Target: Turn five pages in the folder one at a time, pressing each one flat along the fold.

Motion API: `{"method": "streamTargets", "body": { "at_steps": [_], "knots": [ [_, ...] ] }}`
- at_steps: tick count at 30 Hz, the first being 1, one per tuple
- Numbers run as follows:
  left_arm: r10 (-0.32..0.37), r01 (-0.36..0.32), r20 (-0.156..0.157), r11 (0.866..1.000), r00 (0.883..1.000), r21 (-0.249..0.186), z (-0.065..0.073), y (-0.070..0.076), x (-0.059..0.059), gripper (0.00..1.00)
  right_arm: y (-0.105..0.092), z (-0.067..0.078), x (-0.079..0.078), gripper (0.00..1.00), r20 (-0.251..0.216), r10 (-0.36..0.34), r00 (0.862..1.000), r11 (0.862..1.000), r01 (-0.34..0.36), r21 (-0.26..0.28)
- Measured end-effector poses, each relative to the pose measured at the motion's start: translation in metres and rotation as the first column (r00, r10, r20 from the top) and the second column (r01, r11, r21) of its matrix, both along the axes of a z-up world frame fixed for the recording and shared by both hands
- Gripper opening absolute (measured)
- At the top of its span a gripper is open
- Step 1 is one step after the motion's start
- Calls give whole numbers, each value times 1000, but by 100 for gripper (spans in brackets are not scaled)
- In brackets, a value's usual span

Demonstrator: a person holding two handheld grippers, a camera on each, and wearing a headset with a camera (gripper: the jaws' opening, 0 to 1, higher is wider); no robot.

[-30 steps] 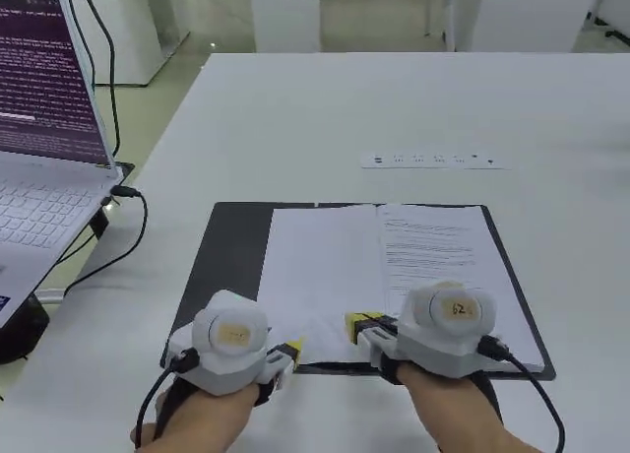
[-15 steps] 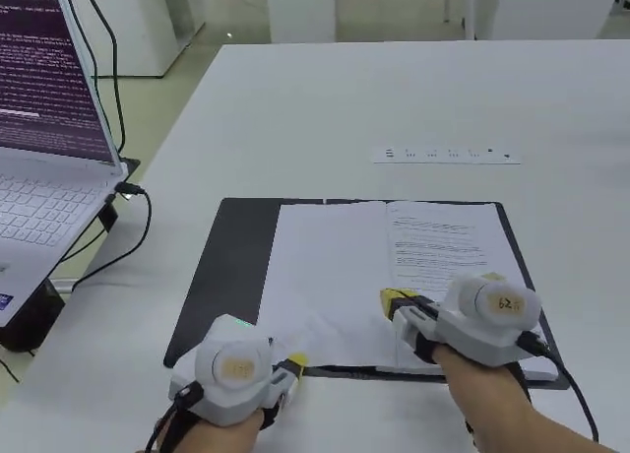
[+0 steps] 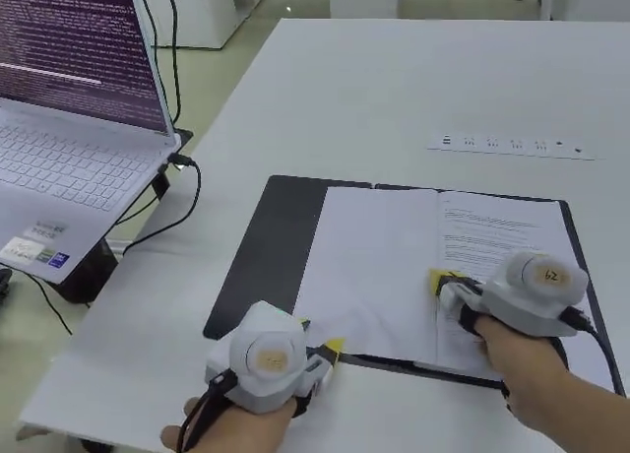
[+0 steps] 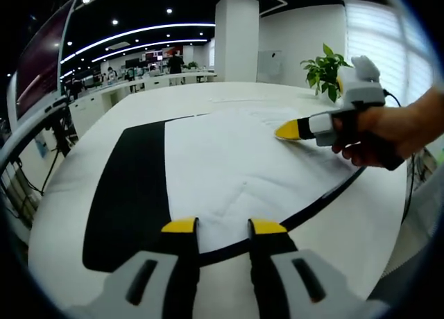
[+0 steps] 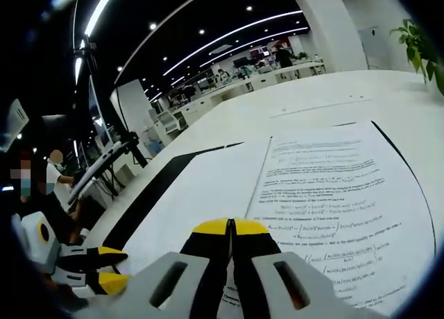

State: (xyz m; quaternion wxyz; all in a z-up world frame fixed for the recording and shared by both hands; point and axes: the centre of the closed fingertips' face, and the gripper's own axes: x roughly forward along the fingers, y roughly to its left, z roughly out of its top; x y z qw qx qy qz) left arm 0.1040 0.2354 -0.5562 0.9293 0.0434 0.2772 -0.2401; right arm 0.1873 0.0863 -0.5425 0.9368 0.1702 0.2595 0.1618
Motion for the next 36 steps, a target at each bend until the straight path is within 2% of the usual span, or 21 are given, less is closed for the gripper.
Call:
{"method": "streamTargets", "body": {
  "at_steps": [15, 23, 30, 36],
  "knots": [
    [9, -9, 11, 1000, 1000, -8, 0, 0, 0, 27, -8, 0, 34, 0, 2, -45, 999, 999, 45, 25],
    [14, -14, 6, 1000, 1000, -10, 0, 0, 1, 27, -9, 1, 63, 0, 15, -78, 997, 996, 77, 42],
    [12, -12, 12, 1000, 1000, -12, -1, 1, 1, 27, -9, 7, 82, 0, 23, -89, 996, 996, 88, 32],
    [13, -13, 16, 1000, 1000, -15, -1, 1, 1, 27, -11, 10, 105, 0, 32, -98, 995, 995, 98, 20]
  ]
}}
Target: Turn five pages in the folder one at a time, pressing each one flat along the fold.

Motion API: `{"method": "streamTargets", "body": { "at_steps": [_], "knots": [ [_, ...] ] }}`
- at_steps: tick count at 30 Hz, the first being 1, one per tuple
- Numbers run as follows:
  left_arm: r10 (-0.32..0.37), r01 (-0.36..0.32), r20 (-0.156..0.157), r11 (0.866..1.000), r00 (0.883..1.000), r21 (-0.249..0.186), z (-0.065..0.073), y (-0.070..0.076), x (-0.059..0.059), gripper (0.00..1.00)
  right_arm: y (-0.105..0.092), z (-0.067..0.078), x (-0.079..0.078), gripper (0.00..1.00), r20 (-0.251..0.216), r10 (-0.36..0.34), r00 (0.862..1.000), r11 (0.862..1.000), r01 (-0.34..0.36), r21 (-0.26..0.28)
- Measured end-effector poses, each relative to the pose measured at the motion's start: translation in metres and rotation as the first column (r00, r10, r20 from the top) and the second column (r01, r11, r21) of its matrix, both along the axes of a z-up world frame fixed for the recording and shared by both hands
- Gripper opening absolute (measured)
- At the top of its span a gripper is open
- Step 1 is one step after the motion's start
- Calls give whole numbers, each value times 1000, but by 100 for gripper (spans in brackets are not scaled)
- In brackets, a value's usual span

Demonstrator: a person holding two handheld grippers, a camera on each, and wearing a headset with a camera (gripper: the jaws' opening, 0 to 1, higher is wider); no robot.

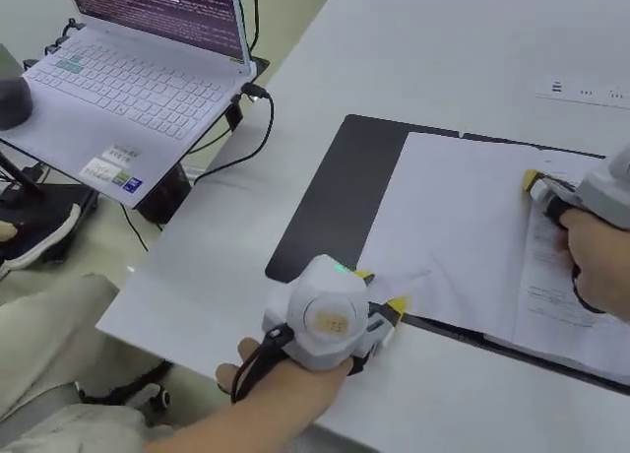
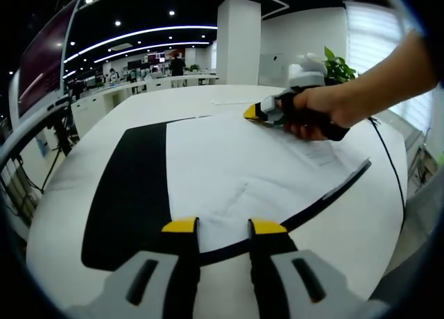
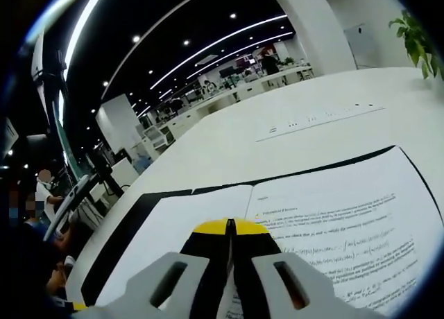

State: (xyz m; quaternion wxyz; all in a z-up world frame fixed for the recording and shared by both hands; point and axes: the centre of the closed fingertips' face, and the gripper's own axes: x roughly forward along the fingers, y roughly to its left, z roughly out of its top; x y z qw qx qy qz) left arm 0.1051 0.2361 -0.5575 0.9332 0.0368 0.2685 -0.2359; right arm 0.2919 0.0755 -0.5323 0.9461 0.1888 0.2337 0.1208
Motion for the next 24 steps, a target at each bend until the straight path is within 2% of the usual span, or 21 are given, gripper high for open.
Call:
{"method": "streamTargets", "body": {
  "at_steps": [5, 8, 11, 12, 14, 20, 24],
  "knots": [
    [-1, 1, 3, 1000, 1000, -1, 0, 0, 0, 27, -2, 3, 20, 0, -5, 0, 1000, 1000, 0, -3],
    [1, -1, 4, 1000, 1000, -4, 0, 0, 0, 27, -7, -1, 40, 0, -9, -4, 1000, 1000, 4, -10],
    [1, -1, 3, 1000, 1000, -3, 0, 0, 0, 27, -10, -3, 48, 0, -14, -17, 1000, 1000, 16, -10],
    [1, -1, 3, 1000, 1000, -4, 0, 0, 0, 27, -13, -8, 56, 0, -18, -16, 1000, 1000, 16, -13],
    [1, -1, 3, 1000, 1000, -3, 0, 0, 0, 27, -15, -11, 61, 0, -27, -17, 1000, 1000, 16, -13],
    [3, -3, 5, 1000, 1000, -6, -1, 1, 1, 26, -18, -17, 58, 0, -33, 6, 999, 1000, -6, -14],
    [6, -5, 4, 1000, 1000, -7, -1, 2, 1, 25, -16, -21, 45, 0, -25, 41, 999, 999, -41, -21]
  ]
}}
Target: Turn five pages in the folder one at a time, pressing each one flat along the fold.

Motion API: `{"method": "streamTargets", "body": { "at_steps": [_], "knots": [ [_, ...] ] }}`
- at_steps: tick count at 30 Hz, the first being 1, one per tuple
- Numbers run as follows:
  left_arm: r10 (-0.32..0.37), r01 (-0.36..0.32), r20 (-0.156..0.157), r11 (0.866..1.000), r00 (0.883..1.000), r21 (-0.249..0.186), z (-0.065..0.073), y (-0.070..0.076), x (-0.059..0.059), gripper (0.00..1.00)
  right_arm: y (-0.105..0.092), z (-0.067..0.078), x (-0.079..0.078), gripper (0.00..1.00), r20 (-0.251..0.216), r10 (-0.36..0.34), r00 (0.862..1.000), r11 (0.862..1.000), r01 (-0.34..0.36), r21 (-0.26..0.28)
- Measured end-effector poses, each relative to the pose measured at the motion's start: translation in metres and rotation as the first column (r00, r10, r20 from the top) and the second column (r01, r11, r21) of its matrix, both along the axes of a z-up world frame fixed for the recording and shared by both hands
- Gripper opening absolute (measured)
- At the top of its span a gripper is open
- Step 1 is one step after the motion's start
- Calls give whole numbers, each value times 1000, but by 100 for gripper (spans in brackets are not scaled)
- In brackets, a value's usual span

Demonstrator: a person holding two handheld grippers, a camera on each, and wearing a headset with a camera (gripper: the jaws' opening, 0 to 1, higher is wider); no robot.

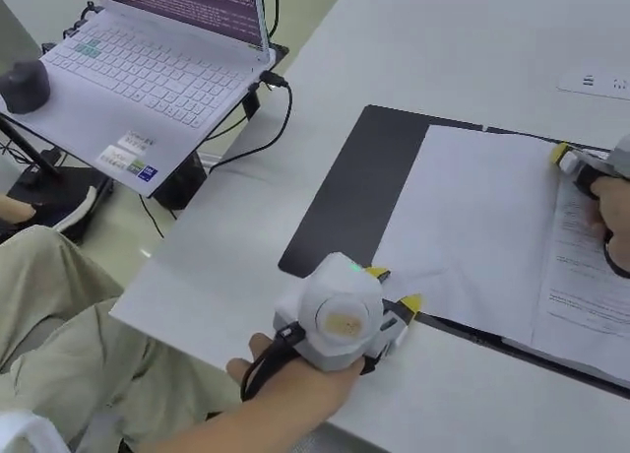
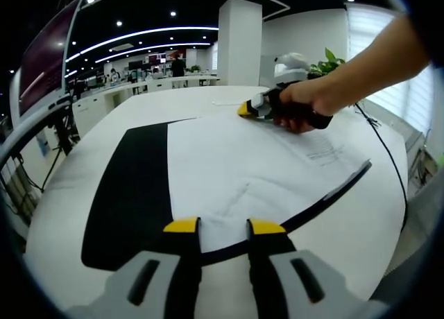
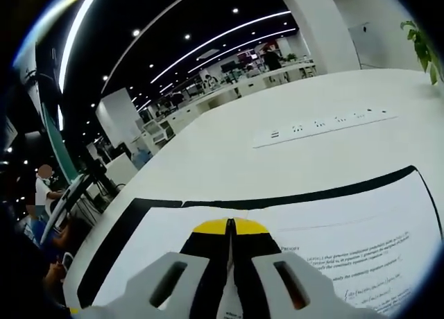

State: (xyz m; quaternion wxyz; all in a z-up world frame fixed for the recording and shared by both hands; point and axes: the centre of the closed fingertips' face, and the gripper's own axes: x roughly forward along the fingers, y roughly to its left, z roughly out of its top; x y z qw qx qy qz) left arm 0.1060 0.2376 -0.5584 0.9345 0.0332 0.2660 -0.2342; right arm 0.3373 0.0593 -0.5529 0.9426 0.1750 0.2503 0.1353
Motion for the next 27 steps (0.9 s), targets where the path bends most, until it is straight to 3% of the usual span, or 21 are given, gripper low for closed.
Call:
{"method": "streamTargets", "body": {
  "at_steps": [4, 6, 16, 27],
  "knots": [
    [-2, 2, 0, 1000, 1000, 2, 0, 0, 0, 25, 6, 5, -20, 0, 6, 22, 1000, 1000, -22, -3],
    [-1, 1, 0, 1000, 1000, 1, 0, 0, 0, 25, 6, 4, -22, 0, 0, 22, 1000, 1000, -22, 5],
    [-5, 5, 5, 1000, 1000, 4, 1, -1, 0, 25, 23, 19, -76, 0, -26, 60, 998, 998, -60, 13],
    [-6, 6, 13, 1000, 1000, 7, 3, -1, -2, 25, 23, 22, -104, 0, -53, 58, 997, 997, -55, 63]
  ]
}}
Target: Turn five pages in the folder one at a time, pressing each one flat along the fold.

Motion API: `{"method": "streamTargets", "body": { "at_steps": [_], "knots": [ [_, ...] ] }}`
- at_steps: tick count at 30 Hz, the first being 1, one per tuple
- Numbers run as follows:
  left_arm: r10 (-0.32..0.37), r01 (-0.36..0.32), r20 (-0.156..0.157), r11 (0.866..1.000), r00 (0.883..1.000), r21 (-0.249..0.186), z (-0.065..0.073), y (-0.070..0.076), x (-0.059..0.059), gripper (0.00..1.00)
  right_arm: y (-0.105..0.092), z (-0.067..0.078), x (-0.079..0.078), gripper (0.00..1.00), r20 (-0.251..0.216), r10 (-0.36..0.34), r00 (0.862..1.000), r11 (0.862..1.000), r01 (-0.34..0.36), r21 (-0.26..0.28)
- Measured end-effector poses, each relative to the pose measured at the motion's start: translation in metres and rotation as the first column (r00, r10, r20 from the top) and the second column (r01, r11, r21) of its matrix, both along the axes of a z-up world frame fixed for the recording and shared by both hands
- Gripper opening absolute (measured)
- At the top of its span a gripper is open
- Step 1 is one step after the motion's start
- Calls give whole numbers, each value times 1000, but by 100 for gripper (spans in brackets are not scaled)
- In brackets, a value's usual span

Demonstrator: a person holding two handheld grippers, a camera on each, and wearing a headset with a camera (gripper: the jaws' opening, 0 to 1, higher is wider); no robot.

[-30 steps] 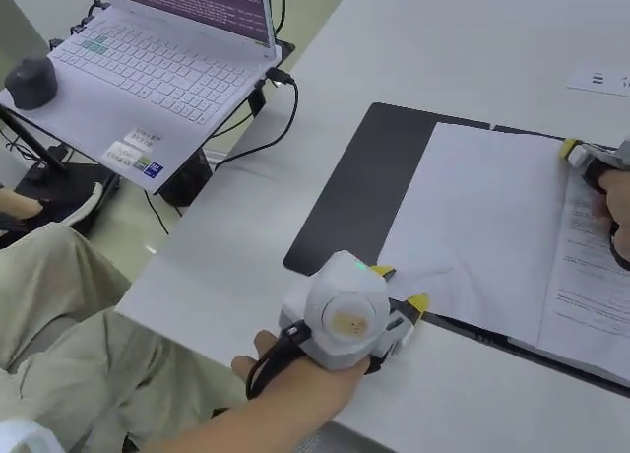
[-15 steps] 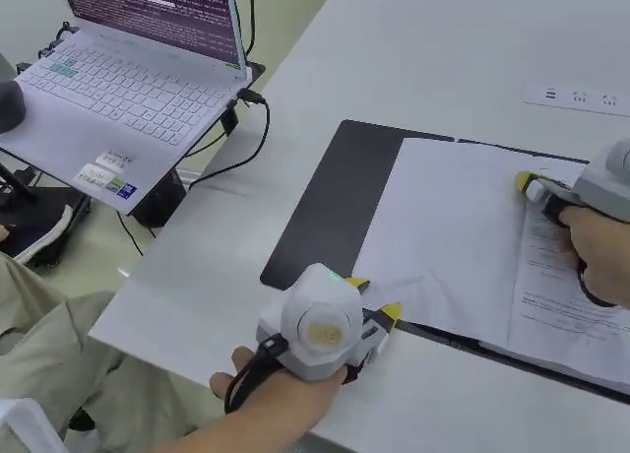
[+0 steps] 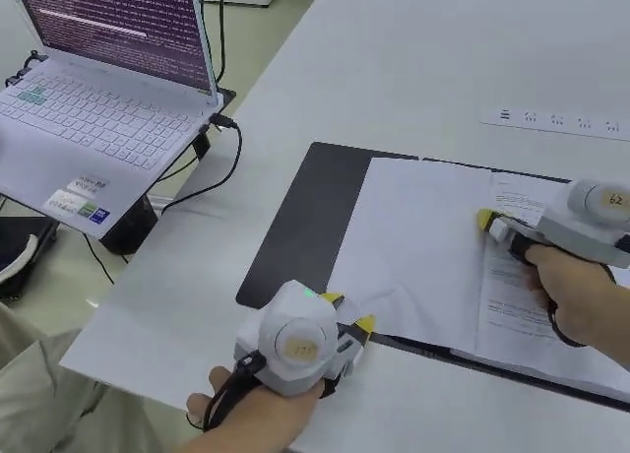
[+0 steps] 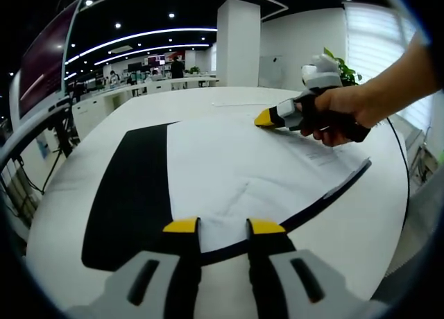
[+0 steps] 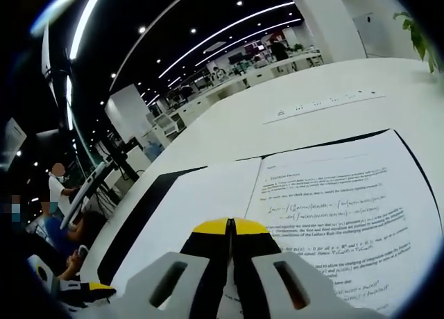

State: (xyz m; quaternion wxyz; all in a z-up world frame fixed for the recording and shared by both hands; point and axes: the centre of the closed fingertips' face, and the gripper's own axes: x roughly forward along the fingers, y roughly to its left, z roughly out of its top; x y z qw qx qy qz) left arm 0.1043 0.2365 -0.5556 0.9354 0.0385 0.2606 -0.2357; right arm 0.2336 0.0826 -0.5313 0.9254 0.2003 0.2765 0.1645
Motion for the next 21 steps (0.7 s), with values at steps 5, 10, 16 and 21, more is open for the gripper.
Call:
{"method": "streamTargets", "body": {
  "at_steps": [5, 10, 16, 21],
  "knots": [
    [0, 0, 2, 1000, 1000, 2, 0, 0, 0, 25, 6, 1, -17, 0, -3, 21, 1000, 1000, -21, 20],
    [-2, 2, 2, 1000, 1000, 6, 0, 0, 0, 25, 6, 0, -27, 0, -7, 22, 1000, 999, -22, 28],
    [-1, 1, 6, 1000, 1000, 13, 0, 0, -1, 25, 6, -3, -42, 0, -23, 8, 1000, 998, -7, 61],
    [1, -1, 8, 1000, 1000, 16, 0, 0, -1, 25, 11, -5, -57, 0, -27, 21, 999, 997, -19, 70]
  ]
}}
